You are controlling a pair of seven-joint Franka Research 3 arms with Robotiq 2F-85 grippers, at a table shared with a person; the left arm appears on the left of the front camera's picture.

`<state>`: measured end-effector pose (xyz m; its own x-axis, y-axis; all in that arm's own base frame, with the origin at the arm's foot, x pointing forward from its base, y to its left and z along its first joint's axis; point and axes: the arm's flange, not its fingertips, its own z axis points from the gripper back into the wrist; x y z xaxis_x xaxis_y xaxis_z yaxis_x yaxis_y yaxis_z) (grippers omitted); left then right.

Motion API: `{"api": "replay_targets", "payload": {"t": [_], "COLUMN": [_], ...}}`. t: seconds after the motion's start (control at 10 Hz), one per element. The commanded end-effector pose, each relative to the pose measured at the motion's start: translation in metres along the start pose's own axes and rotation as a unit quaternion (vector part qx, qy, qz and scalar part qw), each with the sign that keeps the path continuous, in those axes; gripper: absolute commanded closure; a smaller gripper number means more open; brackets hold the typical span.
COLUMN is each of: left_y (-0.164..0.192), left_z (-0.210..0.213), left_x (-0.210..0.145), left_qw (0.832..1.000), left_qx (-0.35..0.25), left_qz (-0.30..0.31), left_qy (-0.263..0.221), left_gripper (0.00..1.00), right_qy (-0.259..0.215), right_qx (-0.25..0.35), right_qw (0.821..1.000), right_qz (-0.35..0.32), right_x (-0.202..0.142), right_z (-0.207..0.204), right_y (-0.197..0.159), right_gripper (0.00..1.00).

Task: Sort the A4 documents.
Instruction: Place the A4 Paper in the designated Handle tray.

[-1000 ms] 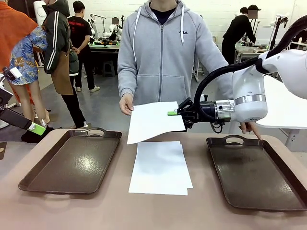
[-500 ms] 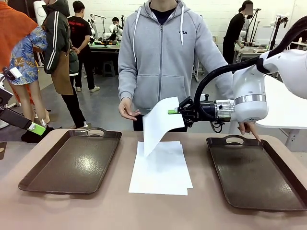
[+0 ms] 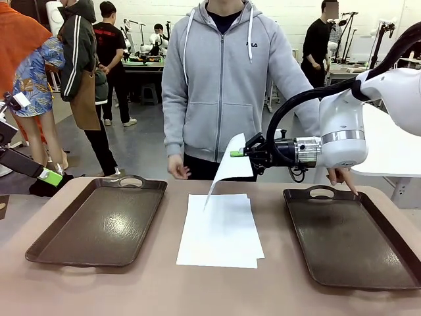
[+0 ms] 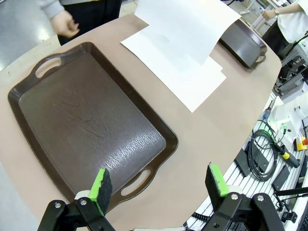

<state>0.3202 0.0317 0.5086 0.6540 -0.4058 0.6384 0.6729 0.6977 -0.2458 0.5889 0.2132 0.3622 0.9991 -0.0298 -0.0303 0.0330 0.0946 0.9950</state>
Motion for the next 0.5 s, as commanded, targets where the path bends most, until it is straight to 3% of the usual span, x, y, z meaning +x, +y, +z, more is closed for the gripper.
{"api": "replay_targets", "payload": {"t": [0.0,0.1,0.4], "left_y": [0.002,0.002,0.002], "left_z": [0.000,0.000,0.000], "left_x": [-0.001,-0.001,-0.001], "left_qw": [1.000,1.000,1.000], "left_qx": [-0.008,-0.008,-0.008], "left_qz": [-0.006,-0.006,-0.006], "left_qy": [-0.006,-0.006,-0.006], "left_gripper": [0.00,0.00,0.00], "right_qy": [-0.010,0.000,0.007], "right_qx": [0.003,0.000,0.002], "right_qw": [1.000,1.000,0.999], "right_qz": [-0.003,0.000,0.041], "right_x": [0.000,0.000,-0.030], "right_z": [-0.003,0.000,0.066], "right_y": [0.000,0.000,0.018], "right_gripper": [1.00,0.99,0.99]}}
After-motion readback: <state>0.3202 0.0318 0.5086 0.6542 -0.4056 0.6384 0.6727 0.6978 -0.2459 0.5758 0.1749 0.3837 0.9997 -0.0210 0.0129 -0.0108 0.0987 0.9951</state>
